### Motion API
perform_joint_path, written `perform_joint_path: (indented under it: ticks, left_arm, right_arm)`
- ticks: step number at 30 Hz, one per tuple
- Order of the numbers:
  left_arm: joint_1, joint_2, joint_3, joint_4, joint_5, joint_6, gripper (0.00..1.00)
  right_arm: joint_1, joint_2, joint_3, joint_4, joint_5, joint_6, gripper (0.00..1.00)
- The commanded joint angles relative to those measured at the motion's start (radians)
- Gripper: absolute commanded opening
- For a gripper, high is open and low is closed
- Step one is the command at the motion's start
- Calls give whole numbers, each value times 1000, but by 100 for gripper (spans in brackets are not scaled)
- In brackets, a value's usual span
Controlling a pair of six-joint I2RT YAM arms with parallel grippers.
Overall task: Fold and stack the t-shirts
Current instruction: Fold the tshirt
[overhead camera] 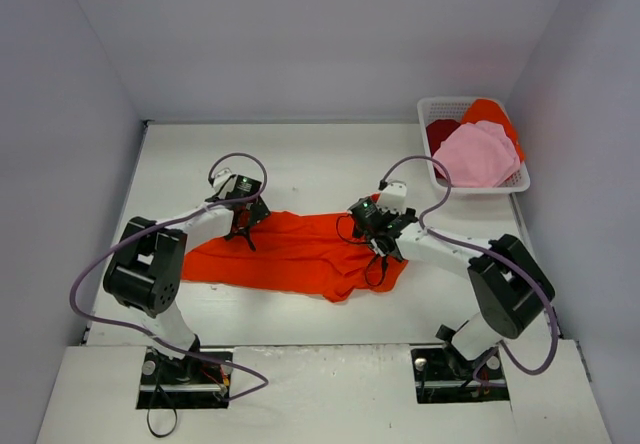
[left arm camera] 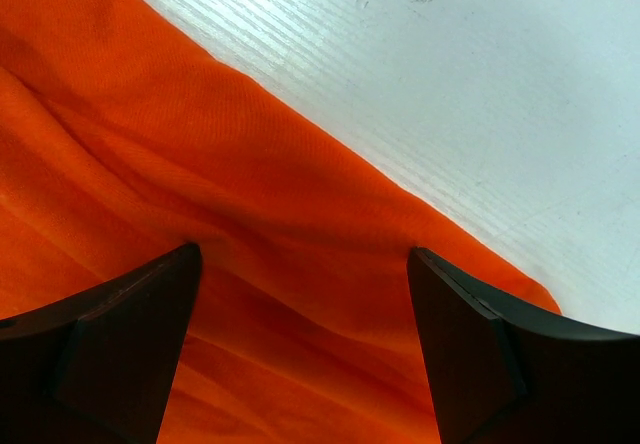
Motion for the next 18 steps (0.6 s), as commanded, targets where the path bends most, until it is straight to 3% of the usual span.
perform_joint_path:
  ticks: [1, 5, 8, 9, 11, 14, 18]
  left_arm:
    - [9, -36, -28, -38, 3, 8, 80]
    - [22, -48, -36, -40, 1, 14, 79]
    - [29, -57, -40, -38, -1, 19, 80]
    - [30, -60, -42, -39, -1, 17, 80]
    - [32, -62, -43, -40, -1, 19, 80]
    - [32, -60, -45, -40, -4, 20, 80]
    - [38, -65, -56, -40, -8, 19, 80]
  right_arm:
    - [-5, 30, 78, 58, 42, 0, 82]
    - [-5, 73, 113, 63, 40, -22, 66]
    - [-5, 71, 118, 63, 46, -28, 42]
    - [-5, 67, 117, 63, 52, -33, 27]
    - [-12, 55, 115, 63, 60, -42, 8]
    - [-30, 26, 117, 63, 68, -66, 0]
    - [-82, -34, 110, 57, 61, -99, 0]
